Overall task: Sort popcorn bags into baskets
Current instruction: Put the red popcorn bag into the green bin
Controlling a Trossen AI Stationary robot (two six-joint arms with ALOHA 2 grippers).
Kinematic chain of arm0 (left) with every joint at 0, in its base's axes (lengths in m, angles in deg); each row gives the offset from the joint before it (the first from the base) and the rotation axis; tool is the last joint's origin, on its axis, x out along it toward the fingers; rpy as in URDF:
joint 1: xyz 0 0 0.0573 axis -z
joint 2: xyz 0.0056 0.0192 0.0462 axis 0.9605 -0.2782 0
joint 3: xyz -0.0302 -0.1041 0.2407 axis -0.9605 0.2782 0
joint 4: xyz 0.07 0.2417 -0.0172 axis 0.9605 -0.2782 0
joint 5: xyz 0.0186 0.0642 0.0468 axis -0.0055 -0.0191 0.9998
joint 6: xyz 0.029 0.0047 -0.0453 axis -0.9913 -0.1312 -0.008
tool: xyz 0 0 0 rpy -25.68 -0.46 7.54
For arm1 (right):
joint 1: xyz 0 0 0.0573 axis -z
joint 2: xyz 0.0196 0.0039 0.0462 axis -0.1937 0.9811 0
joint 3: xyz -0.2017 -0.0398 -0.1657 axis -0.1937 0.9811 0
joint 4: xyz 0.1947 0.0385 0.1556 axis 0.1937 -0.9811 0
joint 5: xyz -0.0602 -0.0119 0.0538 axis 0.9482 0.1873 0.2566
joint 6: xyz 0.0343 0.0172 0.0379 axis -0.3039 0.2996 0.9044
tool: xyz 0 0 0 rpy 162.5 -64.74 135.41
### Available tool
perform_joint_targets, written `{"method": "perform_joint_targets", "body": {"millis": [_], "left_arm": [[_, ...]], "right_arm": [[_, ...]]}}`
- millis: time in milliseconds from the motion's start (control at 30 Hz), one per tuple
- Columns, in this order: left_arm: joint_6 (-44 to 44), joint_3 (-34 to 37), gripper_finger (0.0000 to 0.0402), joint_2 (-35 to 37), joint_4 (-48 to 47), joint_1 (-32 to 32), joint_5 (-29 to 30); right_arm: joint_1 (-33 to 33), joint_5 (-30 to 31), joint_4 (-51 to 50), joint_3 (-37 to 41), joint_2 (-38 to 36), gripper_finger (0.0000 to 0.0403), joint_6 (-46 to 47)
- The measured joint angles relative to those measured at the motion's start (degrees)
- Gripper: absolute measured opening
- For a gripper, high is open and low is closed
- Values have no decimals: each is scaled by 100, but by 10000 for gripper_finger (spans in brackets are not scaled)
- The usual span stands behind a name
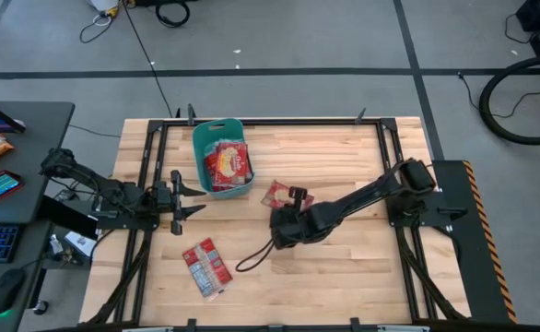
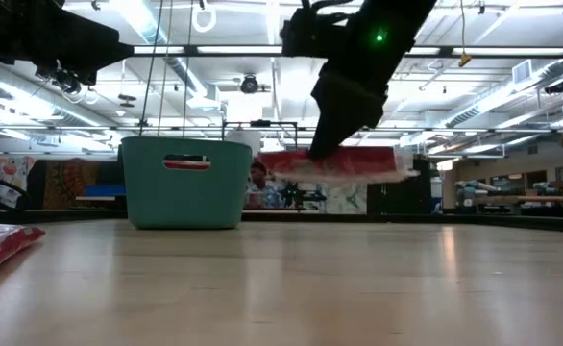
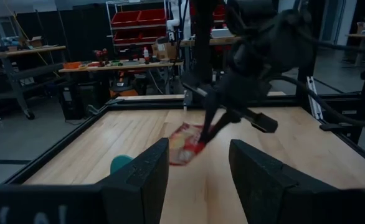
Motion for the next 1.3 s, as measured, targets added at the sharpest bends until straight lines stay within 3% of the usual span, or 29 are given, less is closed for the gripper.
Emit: {"method": "perform_joint_targets", "body": {"millis": [333, 633, 933, 1300], "left_arm": [[0, 0, 172, 0, 19, 1, 0], [-9, 0, 172, 0, 20, 0, 0], [-188, 0, 172, 0, 17, 0, 2], [-449, 0, 172, 0, 17, 1, 43]], "right_arm": [[379, 856, 51, 0, -445, 12, -682], [1284, 650, 1764, -7, -485, 20, -3540], [2086, -833, 3471, -11, -458, 19, -5893], [2347, -2311, 4275, -11, -434, 19, -8041]]}}
